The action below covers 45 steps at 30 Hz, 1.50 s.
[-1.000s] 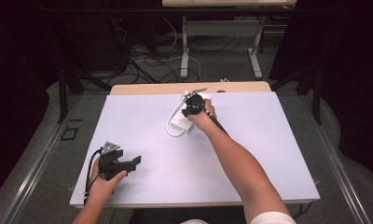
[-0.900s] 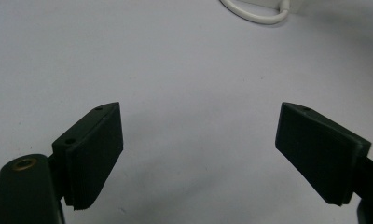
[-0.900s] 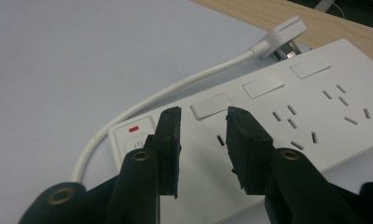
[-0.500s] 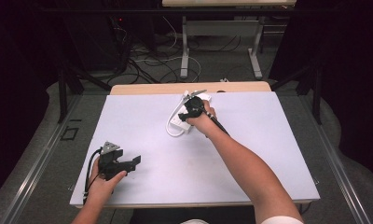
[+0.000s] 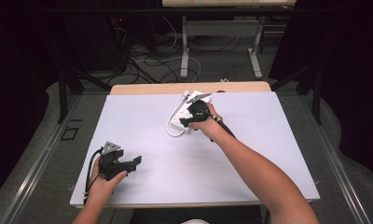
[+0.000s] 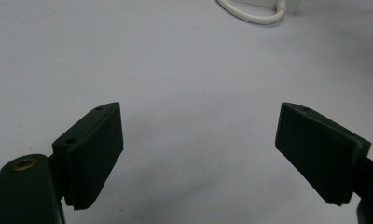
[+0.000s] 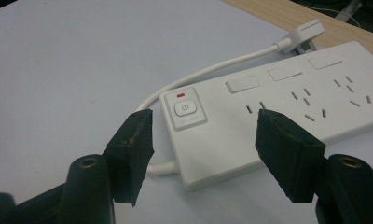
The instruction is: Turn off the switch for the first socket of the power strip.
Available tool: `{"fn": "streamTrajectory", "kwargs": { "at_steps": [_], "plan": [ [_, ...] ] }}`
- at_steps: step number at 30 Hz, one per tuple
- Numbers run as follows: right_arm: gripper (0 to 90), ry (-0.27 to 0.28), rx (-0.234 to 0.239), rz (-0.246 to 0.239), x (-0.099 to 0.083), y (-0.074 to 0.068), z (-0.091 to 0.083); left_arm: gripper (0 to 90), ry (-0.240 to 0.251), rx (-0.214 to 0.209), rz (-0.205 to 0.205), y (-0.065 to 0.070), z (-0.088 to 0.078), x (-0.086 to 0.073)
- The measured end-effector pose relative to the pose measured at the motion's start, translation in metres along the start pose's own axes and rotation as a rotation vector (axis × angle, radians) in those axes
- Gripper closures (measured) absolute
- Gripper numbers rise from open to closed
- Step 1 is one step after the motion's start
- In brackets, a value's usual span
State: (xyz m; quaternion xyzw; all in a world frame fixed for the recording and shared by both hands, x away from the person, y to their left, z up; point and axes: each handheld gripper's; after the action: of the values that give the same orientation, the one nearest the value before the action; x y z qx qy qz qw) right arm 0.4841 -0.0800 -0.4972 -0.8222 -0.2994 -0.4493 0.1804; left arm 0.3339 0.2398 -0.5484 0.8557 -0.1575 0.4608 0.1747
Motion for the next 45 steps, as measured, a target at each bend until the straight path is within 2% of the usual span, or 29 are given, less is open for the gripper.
{"fn": "streamTrajectory", "kwargs": {
  "at_steps": [4,5,7,11,14,17,21,25,27,33,42,45],
  "plan": [
    [36.1,-0.019,0.006,0.01,-0.002,0.002,-0.01,15.2,-0.004,-0.003,-0.001,0.0,0.0,0.0],
    [36.1,-0.009,0.006,0.012,-0.004,0.002,-0.011,15.2,-0.003,-0.003,-0.002,0.0,0.0,0.0],
    [35.7,-0.02,0.009,0.001,-0.006,0.004,-0.016,15.2,-0.006,-0.005,0.002,-0.001,-0.001,0.0],
    [28.8,-0.022,0.013,-0.013,-0.012,0.004,-0.026,15.3,0.006,-0.001,-0.005,0.001,0.0,0.0],
    [24.0,0.006,0.009,0.01,-0.017,0.002,-0.033,15.3,0.007,-0.001,-0.012,0.002,0.0,0.0],
    [19.7,0.027,0.011,0.011,-0.021,0.001,-0.04,15.3,0.007,-0.001,-0.009,0.002,0.0,0.0],
    [15.2,0.029,0.016,0.025,-0.027,0.002,-0.051,15.3,0.008,-0.001,-0.011,0.002,0.0,0.0],
    [13.2,0.042,-0.004,0.012,-0.033,0.005,-0.061,15.3,0.008,-0.002,-0.01,0.002,0.001,0.0],
    [8.7,0.034,-0.013,0.018,-0.037,0.006,-0.067,15.3,0.006,-0.002,-0.011,0.002,0.001,0.0],
    [0.0,0.039,-0.033,-0.018,-0.05,0.01,-0.082,15.2,0.008,0.002,-0.01,0.002,0.001,-0.001],
    [0.0,0.014,-0.079,-0.051,-0.073,0.01,-0.105,15.2,0.011,0.005,-0.008,0.002,0.001,-0.001],
    [0.0,0.036,-0.081,-0.047,-0.082,0.01,-0.111,15.2,0.006,0.003,-0.01,0.002,0.0,0.0]
  ]
}}
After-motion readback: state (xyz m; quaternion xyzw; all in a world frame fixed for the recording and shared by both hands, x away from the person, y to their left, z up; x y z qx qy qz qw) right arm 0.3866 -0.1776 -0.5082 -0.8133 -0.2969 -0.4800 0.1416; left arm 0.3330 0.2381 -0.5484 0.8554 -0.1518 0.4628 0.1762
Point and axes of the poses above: each handheld gripper's, and its own axes: z roughly forward along the jaws, x roughly out of its top, y roughly to its right, and after that the axes turned 8 degrees about y, right-handed
